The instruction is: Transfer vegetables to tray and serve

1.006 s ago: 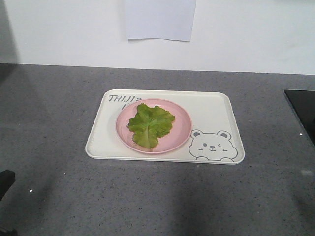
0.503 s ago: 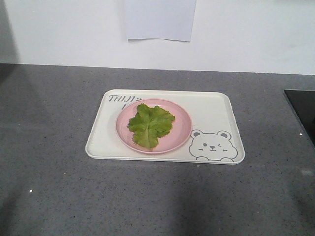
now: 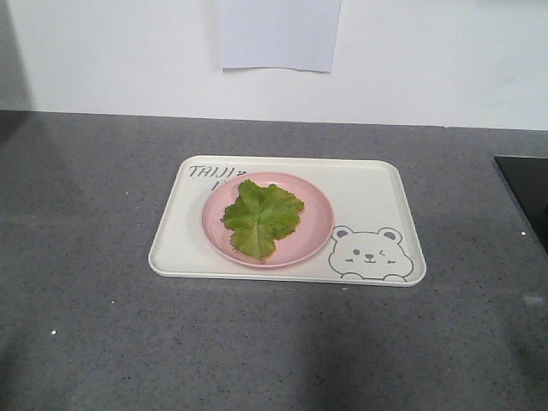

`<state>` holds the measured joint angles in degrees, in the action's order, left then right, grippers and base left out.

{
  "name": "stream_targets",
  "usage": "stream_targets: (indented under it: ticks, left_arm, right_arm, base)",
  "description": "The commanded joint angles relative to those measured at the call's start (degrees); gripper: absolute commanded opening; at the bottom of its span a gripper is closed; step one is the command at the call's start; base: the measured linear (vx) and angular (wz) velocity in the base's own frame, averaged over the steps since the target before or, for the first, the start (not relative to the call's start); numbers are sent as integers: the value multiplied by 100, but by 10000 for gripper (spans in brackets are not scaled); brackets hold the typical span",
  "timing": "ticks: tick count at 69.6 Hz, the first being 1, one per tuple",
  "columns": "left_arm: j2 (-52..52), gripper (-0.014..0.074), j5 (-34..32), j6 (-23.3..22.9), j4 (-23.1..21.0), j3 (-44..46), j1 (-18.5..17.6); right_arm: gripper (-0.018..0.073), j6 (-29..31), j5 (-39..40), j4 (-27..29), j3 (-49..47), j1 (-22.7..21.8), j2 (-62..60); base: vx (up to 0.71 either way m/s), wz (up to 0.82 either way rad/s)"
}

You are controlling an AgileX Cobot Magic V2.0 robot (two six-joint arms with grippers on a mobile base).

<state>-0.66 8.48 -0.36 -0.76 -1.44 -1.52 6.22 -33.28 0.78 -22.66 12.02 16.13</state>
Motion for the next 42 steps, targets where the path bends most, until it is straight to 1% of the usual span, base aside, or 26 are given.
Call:
stream_targets:
  ticks: [1, 42]
  left_arm:
    - [-81, -6, -475, -58, -24, -160, 4]
    - [-81, -6, -475, -58, -24, -160, 4]
  right_arm:
    - [-6, 7, 398, -34, -145, -10, 40]
    - [-6, 7, 398, -34, -145, -10, 40]
  base:
    - [0, 0]
    - [0, 0]
